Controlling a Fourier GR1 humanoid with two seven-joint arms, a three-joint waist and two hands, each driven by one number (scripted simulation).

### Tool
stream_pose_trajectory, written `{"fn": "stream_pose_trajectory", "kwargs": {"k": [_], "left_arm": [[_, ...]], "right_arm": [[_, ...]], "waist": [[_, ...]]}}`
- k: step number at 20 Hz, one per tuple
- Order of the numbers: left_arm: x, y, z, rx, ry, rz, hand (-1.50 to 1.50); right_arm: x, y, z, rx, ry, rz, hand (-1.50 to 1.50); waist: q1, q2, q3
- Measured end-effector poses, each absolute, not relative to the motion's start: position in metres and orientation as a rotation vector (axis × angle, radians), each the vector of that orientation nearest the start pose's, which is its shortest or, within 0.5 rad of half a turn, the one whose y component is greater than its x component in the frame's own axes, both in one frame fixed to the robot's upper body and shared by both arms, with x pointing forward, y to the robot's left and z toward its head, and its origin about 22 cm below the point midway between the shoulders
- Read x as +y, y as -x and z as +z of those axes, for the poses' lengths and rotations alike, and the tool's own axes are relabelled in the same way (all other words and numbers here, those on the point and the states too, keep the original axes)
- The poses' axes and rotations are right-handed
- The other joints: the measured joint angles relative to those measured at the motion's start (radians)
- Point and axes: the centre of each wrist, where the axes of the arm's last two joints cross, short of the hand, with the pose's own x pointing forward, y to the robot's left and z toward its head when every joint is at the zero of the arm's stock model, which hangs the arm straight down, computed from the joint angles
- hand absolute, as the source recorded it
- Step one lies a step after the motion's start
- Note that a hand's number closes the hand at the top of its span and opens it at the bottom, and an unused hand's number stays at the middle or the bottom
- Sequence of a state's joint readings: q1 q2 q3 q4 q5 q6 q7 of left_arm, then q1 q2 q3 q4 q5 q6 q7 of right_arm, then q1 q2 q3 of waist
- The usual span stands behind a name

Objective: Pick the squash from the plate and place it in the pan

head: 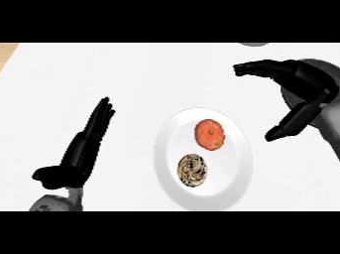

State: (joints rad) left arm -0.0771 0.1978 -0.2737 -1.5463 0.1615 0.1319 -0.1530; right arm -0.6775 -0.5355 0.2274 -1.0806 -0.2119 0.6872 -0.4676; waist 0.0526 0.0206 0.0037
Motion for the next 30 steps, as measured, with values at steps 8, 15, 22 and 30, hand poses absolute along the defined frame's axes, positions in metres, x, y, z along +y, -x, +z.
{"fn": "stream_pose_trajectory", "kwargs": {"k": [8, 15, 22, 30], "left_arm": [[0.193, -0.251, 0.011, -1.714, 0.095, -0.163, 0.00], [0.194, -0.252, 0.014, -1.700, 0.101, -0.153, 0.00], [0.199, -0.250, 0.013, -1.699, 0.090, -0.146, 0.00], [0.203, -0.247, 0.011, -1.696, 0.068, -0.140, 0.00]], "right_arm": [[-0.235, -0.405, 0.142, -1.741, -0.420, 1.355, -1.50], [-0.188, -0.403, 0.132, -1.599, -0.282, 1.758, -1.50], [-0.160, -0.397, 0.096, -1.508, -0.198, 2.027, -1.50], [-0.156, -0.399, 0.075, -1.446, -0.163, 2.090, -1.50]], "waist": [[-0.007, -0.008, -0.002], [-0.012, -0.011, -0.003], [-0.027, -0.015, -0.004], [-0.040, -0.019, -0.004]]}}
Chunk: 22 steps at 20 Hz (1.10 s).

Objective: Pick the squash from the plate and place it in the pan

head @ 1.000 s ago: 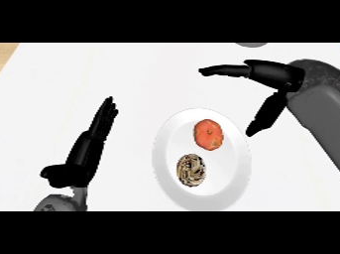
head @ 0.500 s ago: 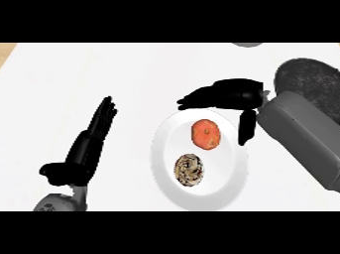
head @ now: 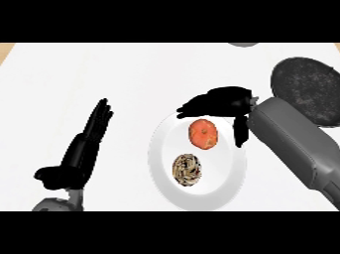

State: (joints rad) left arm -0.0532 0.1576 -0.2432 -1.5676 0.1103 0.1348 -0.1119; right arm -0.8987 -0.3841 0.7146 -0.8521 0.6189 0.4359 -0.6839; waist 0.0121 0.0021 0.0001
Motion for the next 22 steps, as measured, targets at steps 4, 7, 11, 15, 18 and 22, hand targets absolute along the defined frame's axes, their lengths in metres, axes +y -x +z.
{"fn": "stream_pose_trajectory", "kwargs": {"k": [4, 7, 11, 15, 18, 22], "left_arm": [[0.204, -0.246, 0.009, -1.692, 0.065, -0.135, 0.00], [0.201, -0.245, 0.008, -1.697, 0.065, -0.136, 0.00], [0.201, -0.249, 0.009, -1.699, 0.069, -0.133, 0.00], [0.201, -0.246, 0.002, -1.692, 0.075, -0.134, 0.00], [0.206, -0.244, 0.008, -1.692, 0.075, -0.140, 0.00], [0.201, -0.247, 0.012, -1.698, 0.073, -0.143, 0.00]], "right_arm": [[-0.153, -0.398, 0.067, -1.431, -0.152, 2.087, -1.50], [-0.151, -0.400, 0.060, -1.433, -0.156, 2.061, -1.50], [-0.144, -0.402, 0.050, -1.435, -0.173, 2.030, -1.50], [-0.138, -0.402, 0.039, -1.422, -0.173, 2.031, -1.50], [-0.135, -0.402, 0.028, -1.393, -0.173, 2.046, -1.50], [-0.126, -0.402, 0.020, -1.348, -0.158, 2.098, 1.50]], "waist": [[-0.003, -0.001, 0.000], [-0.002, -0.001, 0.000], [-0.001, 0.000, 0.000], [-0.001, 0.000, 0.000], [0.001, 0.000, 0.000], [0.002, -0.002, -0.001]]}}
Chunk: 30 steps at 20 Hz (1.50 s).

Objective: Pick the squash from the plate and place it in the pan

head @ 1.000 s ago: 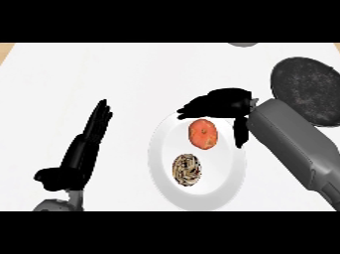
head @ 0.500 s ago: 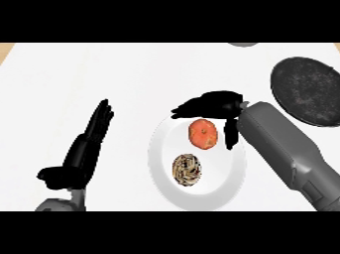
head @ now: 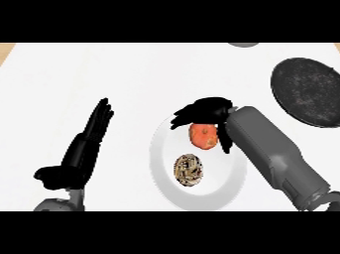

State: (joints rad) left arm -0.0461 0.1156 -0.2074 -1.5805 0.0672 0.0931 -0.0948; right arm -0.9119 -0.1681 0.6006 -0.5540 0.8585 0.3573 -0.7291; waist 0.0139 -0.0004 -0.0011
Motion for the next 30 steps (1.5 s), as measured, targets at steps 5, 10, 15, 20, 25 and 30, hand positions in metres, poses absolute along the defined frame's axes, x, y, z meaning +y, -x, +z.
{"fn": "stream_pose_trajectory", "kwargs": {"k": [5, 10, 15, 20, 25, 30], "left_arm": [[0.204, -0.246, 0.010, -1.698, 0.073, -0.142, 0.00], [0.202, -0.243, 0.005, -1.694, 0.073, -0.140, 0.00], [0.204, -0.249, 0.009, -1.697, 0.069, -0.137, 0.00], [0.203, -0.244, 0.004, -1.689, 0.062, -0.123, 0.00], [0.216, -0.238, -0.003, -1.664, -0.001, -0.074, 0.00], [0.230, -0.231, -0.007, -1.649, -0.041, -0.046, 0.00]], "right_arm": [[-0.120, -0.403, 0.018, -1.395, -0.131, 2.212, 1.50], [-0.117, -0.404, 0.016, -1.453, -0.117, 2.249, 1.50], [-0.122, -0.406, 0.017, -1.560, -0.115, 2.207, 1.50], [-0.144, -0.409, 0.020, -1.672, -0.009, 2.021, 1.50], [-0.201, -0.402, 0.004, -1.571, 0.297, 1.697, 1.50], [-0.228, -0.398, 0.018, -1.630, 0.561, 1.426, 1.50]], "waist": [[0.003, -0.008, -0.002], [0.001, -0.013, -0.004], [0.000, -0.012, -0.004], [-0.019, -0.009, -0.003], [-0.091, -0.031, -0.002], [-0.131, -0.046, -0.003]]}}
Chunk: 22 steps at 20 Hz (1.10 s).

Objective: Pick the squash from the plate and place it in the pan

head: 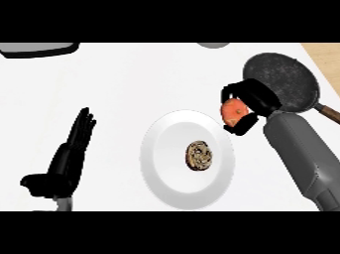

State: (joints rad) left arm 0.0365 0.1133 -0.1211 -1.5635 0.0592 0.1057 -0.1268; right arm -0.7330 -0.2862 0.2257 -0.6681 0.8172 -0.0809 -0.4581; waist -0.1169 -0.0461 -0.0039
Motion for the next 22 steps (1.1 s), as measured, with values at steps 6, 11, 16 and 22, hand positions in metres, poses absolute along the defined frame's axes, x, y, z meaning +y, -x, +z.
{"fn": "stream_pose_trajectory", "kwargs": {"k": [6, 11, 16, 22], "left_arm": [[0.232, -0.226, -0.009, -1.649, -0.050, -0.036, 0.00], [0.228, -0.228, -0.005, -1.662, -0.028, -0.050, 0.00], [0.215, -0.234, 0.002, -1.681, 0.013, -0.089, 0.00], [0.210, -0.244, 0.005, -1.692, 0.053, -0.118, 0.00]], "right_arm": [[-0.237, -0.385, 0.047, -1.735, 0.672, 1.132, 1.50], [-0.258, -0.361, 0.072, -1.719, 0.697, 0.915, 1.50], [-0.288, -0.327, 0.092, -1.682, 0.744, 0.723, 1.50], [-0.331, -0.327, 0.091, -1.686, 0.894, 0.599, 1.50]], "waist": [[-0.005, 0.000, 0.000], [0.015, 0.012, 0.001], [0.064, 0.030, 0.003], [0.106, 0.044, 0.004]]}}
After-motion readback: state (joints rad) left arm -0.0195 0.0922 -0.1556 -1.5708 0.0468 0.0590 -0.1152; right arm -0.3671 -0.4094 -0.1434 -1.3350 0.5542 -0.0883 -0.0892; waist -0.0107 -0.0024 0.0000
